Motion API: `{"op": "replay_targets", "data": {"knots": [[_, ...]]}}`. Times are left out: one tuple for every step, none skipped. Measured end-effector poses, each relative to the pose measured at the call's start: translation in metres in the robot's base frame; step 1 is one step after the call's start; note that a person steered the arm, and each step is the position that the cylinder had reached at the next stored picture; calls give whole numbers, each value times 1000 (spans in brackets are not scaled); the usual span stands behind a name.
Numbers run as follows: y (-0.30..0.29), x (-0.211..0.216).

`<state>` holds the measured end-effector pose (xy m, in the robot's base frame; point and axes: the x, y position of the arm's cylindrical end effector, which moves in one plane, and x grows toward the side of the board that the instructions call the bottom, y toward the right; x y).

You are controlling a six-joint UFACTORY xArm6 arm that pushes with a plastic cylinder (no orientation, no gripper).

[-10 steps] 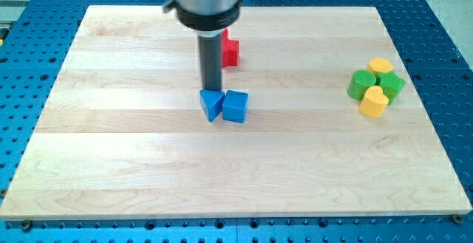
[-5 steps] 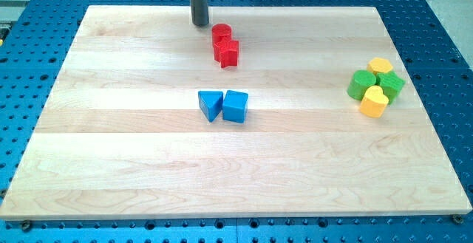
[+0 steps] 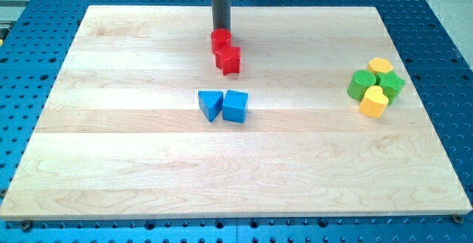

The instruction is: Push the red blocks into the blue blocks

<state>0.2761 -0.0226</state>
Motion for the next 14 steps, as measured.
{"op": "replay_targets", "data": {"knots": [[0,34],[2,62],[17,62],[36,53],[47,70],[47,125],[47,134],[47,122],[49,66],[2,35],[-33,38],[-35,72],[-35,81],[-33,79]]}}
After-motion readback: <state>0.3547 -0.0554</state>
